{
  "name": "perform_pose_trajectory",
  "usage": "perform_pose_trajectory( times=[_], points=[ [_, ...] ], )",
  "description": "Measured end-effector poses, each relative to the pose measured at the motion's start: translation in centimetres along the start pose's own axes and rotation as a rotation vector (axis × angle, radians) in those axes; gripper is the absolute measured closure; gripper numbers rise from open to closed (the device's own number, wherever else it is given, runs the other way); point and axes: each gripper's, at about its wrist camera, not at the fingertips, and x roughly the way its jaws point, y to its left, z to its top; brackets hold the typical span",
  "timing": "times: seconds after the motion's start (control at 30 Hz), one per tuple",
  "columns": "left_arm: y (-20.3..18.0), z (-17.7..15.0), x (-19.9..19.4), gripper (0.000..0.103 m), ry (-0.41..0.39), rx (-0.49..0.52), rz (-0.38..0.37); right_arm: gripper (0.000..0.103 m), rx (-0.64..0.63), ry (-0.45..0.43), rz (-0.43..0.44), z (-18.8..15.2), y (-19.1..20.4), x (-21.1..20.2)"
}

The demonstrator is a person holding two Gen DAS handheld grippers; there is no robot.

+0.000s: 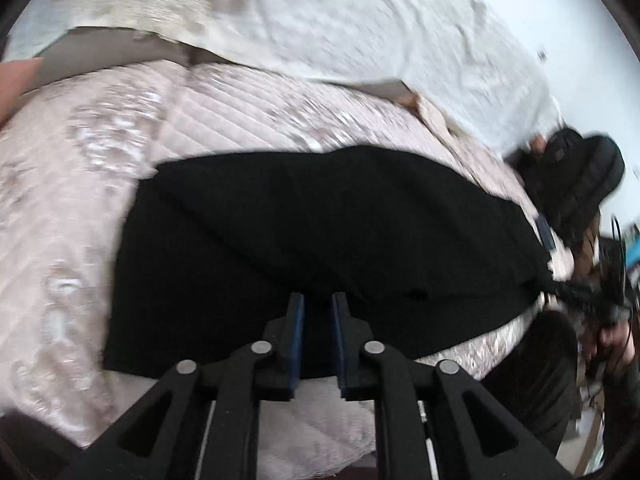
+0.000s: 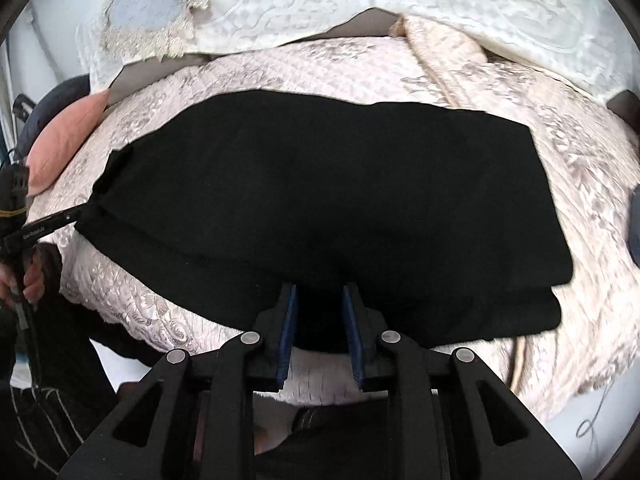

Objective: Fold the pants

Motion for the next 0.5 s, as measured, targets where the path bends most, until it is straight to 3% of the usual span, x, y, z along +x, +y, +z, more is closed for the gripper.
perform_pose_trajectory(
  times=[0.03, 0.13, 0.2, 0.3, 0.37, 0.43, 0.5],
  points=[
    [0.3, 0.4, -0.4, 0.069, -0.022, -0.02, 0.031, 0.079, 0.027, -0.017, 0.006, -0.1, -0.3, -0.4],
    [0.2, 1.9, -0.7, 0.05, -0.074, -0.05, 0.08, 0.071, 0.128, -0.068, 0.01, -0.1, -1.4, -1.4],
    [-0.6, 3.0, 0.2, 0.048, -0.081, -0.037, 0.106, 0.056, 0.181, -0.099, -0.014, 0.0, -2.0, -1.8],
    [-1.2, 4.3, 2.6, 0.048, -0.041, -0.032, 0.168, 0.056, 0.285, -0.13, -0.027, -0.1, -3.1, -2.2],
    [-1.9, 4.7, 4.4, 0.052, -0.019, 0.012, 0.247, 0.056, 0.357, -0.158, -0.03, -0.3, -3.9, -2.7],
    [-2.3, 4.5, 5.3, 0.086, -0.012, 0.045, 0.303, 0.056, 0.406, -0.174, -0.032, -0.6, -4.8, -3.1],
    [-1.9, 4.1, 5.6, 0.098, 0.0, 0.028, 0.318, 0.056, 0.46, -0.185, -0.032, -1.0, -5.9, -3.3]
  ],
)
